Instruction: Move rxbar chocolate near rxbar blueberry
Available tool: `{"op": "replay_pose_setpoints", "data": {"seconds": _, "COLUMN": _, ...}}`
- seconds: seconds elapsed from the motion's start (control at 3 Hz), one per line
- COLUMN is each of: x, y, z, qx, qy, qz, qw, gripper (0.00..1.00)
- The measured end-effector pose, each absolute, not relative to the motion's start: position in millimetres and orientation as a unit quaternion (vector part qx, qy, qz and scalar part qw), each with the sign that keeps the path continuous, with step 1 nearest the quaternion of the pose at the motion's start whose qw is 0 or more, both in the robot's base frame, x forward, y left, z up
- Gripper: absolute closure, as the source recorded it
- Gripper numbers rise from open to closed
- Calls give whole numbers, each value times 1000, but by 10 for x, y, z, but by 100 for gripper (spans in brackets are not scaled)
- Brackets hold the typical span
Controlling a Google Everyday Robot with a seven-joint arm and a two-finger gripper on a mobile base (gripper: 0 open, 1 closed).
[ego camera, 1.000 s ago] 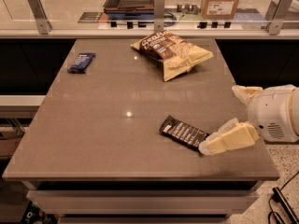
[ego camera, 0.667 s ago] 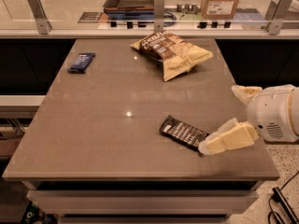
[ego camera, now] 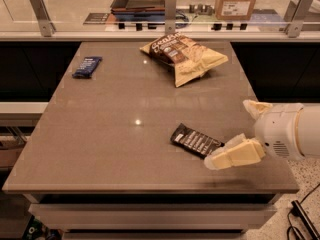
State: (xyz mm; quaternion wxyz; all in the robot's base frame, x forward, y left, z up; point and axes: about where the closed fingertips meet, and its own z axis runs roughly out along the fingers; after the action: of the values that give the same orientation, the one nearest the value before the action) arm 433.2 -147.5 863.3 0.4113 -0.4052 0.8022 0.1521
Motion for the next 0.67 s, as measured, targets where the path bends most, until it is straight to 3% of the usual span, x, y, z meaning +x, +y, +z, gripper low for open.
{"op": "replay_pose_setpoints", "data": {"seconds": 0.67, "x": 4321, "y": -1199, "z": 8314, "qx": -412, "qy": 789, "qz": 193, "qw": 413, "gripper": 0}}
